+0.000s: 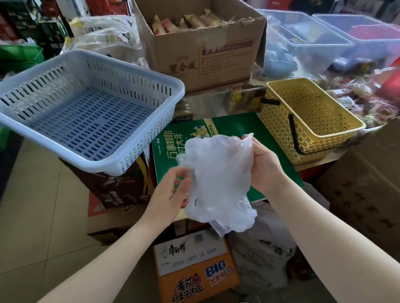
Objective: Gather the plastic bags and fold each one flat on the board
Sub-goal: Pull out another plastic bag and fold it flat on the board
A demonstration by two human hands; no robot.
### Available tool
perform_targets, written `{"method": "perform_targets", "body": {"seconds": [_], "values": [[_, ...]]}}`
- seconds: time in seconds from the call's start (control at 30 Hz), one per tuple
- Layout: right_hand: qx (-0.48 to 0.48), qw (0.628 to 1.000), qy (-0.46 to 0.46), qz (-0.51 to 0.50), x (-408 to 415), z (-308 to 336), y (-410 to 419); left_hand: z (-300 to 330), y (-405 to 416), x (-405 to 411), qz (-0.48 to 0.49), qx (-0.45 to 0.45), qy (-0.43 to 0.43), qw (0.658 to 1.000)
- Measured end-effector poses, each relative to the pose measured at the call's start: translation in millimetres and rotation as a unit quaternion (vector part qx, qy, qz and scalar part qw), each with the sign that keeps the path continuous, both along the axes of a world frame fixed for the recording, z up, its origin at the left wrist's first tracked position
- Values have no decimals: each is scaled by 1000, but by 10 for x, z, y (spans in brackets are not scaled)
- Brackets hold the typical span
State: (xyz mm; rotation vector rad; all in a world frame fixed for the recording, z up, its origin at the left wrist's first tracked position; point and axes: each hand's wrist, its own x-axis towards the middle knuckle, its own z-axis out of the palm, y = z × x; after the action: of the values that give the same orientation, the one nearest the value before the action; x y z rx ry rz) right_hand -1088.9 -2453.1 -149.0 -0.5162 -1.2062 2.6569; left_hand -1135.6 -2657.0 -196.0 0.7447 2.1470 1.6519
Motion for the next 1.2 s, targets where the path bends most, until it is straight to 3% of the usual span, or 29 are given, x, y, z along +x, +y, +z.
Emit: {"method": "perform_targets", "body": {"seconds": [0.1, 0.2, 0.27, 0.33, 0.43, 0.53, 0.6, 0.63, 0.7, 0.77, 0.83, 0.97, 1.1, 1.2], "values": [[14, 999, -21, -26, 14, -61, 12, 24, 169, 5, 22, 21, -153, 988], [8, 999, -22, -40, 44, -160, 27, 57, 326, 55, -57, 128, -347, 927], [20, 998, -24, -54, 77, -199, 54, 74, 378, 104, -119, 157, -376, 906], [36, 996, -25, -76, 118, -212, 129, 83, 390, 118, -119, 112, -354, 921], [32, 995, -15, -97, 191, -219, 311, 66, 279, 15, -23, 19, -321, 947], [23, 993, -26, -112, 230, -285, 426, -51, 37, -115, -1, -31, -278, 960], [34, 988, -56, -139, 223, -341, 460, -171, -137, -208, 7, -151, -187, 971], [55, 984, -78, -150, 212, -369, 480, -261, -233, -257, -11, -253, -105, 962], [123, 971, -127, -162, 193, -418, 521, -405, -375, -305, -50, -415, 22, 908], [208, 951, -164, -158, 171, -480, 573, -509, -468, -322, -56, -466, 37, 882], [311, 918, -191, -154, 152, -513, 597, -627, -523, -345, -79, -447, -6, 891], [481, 846, -176, -150, 148, -455, 542, -617, -563, -289, -56, -301, -182, 934], [592, 800, -100, -6, 78, -293, 166, -370, -214, -253, -47, -225, -127, 965], [591, 804, -70, 23, -9, -149, -125, 1, 166, -146, -116, -118, -79, 983]]}}
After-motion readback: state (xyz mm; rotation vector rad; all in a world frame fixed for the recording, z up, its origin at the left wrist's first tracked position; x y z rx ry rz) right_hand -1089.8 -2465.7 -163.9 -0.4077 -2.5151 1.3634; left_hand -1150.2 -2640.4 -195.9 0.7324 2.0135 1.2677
